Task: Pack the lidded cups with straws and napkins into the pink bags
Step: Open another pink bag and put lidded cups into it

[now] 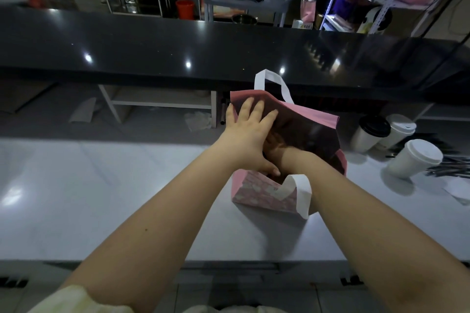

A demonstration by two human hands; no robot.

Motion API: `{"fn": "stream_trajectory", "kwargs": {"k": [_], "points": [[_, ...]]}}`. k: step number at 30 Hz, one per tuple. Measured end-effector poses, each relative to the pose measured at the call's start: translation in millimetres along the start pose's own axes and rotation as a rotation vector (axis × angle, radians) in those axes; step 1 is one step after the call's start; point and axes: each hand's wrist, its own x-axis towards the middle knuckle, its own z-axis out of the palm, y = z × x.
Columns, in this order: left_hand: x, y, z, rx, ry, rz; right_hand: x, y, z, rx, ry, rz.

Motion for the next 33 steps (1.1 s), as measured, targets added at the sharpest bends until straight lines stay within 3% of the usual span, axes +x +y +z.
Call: {"fn": "stream_trajectory", "kwargs": {"k": [8,14,19,22,26,33], "points": [[2.4,-8.0,10.1,0.051,0.006,-0.043,-1.5,-7.4,11.3,-0.055,-0.078,-0.008],[4.5,-11.3,5.8,0.01,0.007,-0.025,-7.7,-16.1,14.8,-0.109,-0.016,0.022],[8.2,-15.0,-3.6,-0.01,0.074,-0.011,-17.5,-4.0,-22.9,0.192,-0.112,-0.014],[11.0,-20.4,-14.1,-0.001,0.152,0.004,-28.6,10.9,-40.7,0.331,0.019,0.008],[16.9,-18.6,-29.6,0.039,0.128,0.037,-55.2,23.7,-52.7,0.486,0.208,0.078],[26.5,22.5,-53.3,0.167,0.182,0.106,-102.5,45.6,-55.1,0.377,0.514,0.264]]}}
